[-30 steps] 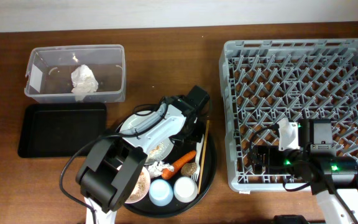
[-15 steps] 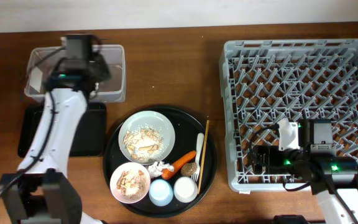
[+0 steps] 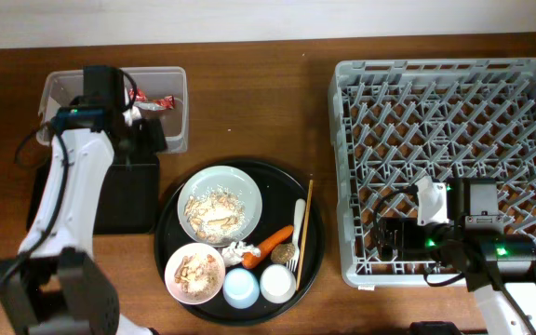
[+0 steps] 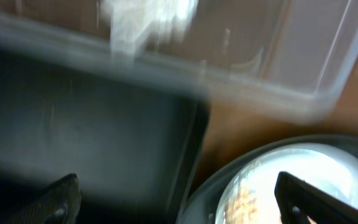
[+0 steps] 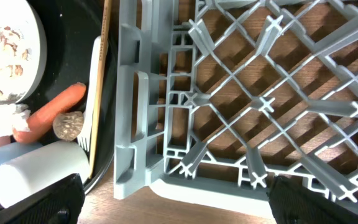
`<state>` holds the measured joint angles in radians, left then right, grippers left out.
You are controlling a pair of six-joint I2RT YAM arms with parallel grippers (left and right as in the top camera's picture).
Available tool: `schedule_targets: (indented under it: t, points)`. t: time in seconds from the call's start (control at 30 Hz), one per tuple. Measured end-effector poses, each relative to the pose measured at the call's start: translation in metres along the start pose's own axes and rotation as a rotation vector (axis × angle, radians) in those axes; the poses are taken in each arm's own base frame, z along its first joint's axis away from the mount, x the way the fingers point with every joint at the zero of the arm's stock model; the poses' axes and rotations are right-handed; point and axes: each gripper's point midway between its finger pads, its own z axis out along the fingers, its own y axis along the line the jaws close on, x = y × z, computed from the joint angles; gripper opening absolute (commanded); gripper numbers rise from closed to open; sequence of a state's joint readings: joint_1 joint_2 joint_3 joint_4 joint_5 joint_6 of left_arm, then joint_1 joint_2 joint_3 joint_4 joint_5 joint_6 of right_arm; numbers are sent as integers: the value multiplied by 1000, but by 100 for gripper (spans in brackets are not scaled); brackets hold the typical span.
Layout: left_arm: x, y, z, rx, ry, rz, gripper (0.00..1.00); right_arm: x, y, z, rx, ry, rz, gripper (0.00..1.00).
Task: Sort waste into correct bins and load items into the dishwasher rack
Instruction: 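Pick a white cup with the right gripper and place it in the rack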
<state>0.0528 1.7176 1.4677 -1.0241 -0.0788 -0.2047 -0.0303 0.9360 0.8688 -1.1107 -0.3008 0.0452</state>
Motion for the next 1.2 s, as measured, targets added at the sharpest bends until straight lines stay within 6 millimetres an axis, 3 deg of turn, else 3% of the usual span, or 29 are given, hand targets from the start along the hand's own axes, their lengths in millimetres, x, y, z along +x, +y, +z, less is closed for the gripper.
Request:
schedule_targets:
  t: [0.07,0.1,0.13,0.2,0.27,0.4,0.5,0.6,0.7,0.83,1.03,1.2]
  points:
    - [54,10,-18,-28,196,15,99,1,9,-3,-42,12,-1,98]
    - [62,12,-20,-34,230,17,99,2,15,-9,-55,32,-11,98]
    - [81,15,-23,-43,308,22,99,-5,37,-18,-100,35,-84,98]
    - [84,11,-24,-19,320,18,99,-5,75,-20,-168,79,-224,98]
    - [85,7,-24,6,326,14,99,8,98,-7,-165,164,-315,98]
    - [82,3,-23,26,317,11,99,43,158,37,-179,299,-492,98]
    - [79,2,-22,29,303,10,99,78,185,73,-121,375,-632,98]
    - [77,2,-21,31,295,10,99,95,192,103,-70,420,-673,98]
    - [76,1,-21,32,289,10,99,109,187,123,-16,475,-695,98]
    - [76,1,-21,32,289,10,99,102,181,127,34,444,-704,81]
    - [76,1,-21,32,289,10,99,102,180,127,35,444,-705,72]
    - [76,1,-21,33,288,10,99,101,182,125,33,442,-705,58]
